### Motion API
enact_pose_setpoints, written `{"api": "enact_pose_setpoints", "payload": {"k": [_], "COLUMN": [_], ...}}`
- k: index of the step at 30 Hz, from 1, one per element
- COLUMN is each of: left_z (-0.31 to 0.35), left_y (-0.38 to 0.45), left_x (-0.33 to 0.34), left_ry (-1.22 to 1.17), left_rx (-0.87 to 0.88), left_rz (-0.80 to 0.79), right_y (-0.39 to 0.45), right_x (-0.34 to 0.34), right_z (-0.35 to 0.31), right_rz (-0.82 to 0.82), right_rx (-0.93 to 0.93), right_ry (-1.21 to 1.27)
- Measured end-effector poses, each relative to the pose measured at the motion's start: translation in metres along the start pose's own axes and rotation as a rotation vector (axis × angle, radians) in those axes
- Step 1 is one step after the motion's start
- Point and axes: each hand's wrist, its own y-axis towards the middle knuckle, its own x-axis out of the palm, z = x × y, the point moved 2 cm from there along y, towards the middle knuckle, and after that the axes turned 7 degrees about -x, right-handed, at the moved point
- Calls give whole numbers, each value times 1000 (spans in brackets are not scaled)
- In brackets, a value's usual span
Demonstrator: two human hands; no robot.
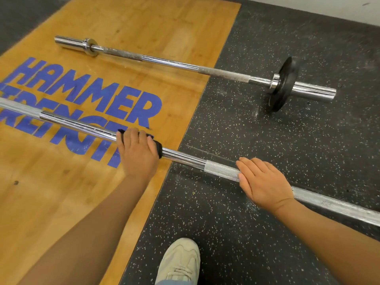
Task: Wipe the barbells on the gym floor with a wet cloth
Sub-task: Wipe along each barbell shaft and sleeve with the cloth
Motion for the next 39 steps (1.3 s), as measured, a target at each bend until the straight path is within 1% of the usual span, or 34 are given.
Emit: {"api": "enact_pose_setpoints", "payload": {"k": [1,4,5,8,9,10,12,13,14,16,19,20,21,23,25,28,29,32,33,35,38,39], "left_z": [12,50,58,55,48,36,2,-15,-28,-35,-19,-8,4,31,50,49,41,4,-6,-13,-3,5], "left_y": [-7,-45,-54,-47,-37,-24,4,14,21,27,16,7,-4,-28,-46,-43,-36,-4,4,10,2,-6], "left_x": [-1,3,6,7,6,5,1,-1,-2,0,0,0,0,3,5,8,7,4,3,4,7,7], "left_ry": [-20,-57,-51,-24,-19,-15,14,27,40,60,0,-41,-88,-137,-124,-94,-92,-93,-81,-47,-56,-68], "left_rx": [37,342,418,548,542,486,273,195,170,179,74,59,82,217,327,358,327,97,51,27,-18,6], "left_rz": [6,-46,-65,-78,-79,-79,-72,-65,-65,-88,-18,4,8,-19,-57,-48,-40,-5,-5,-14,-3,-4], "right_y": [0,0,0,-1,0,1,1,1,1,1,1,1,1,1,1,-1,0,1,1,2,1,1], "right_x": [0,2,1,2,2,1,1,2,2,2,2,3,4,4,4,5,4,3,3,2,1,1], "right_z": [0,1,1,1,2,2,2,2,2,3,3,3,3,4,3,4,4,3,2,3,2,2], "right_rz": [-3,-1,-6,-11,-9,-11,-11,-5,2,1,8,14,20,11,3,15,12,14,22,29,25,26], "right_rx": [1,1,0,5,5,1,-2,-2,-4,-6,-10,-6,-7,-18,-17,-6,-6,-6,-6,-9,-12,-10], "right_ry": [1,-4,-3,4,2,4,8,4,-3,-4,1,-4,-7,-4,-6,-5,2,-1,-6,-5,-3,-5]}}
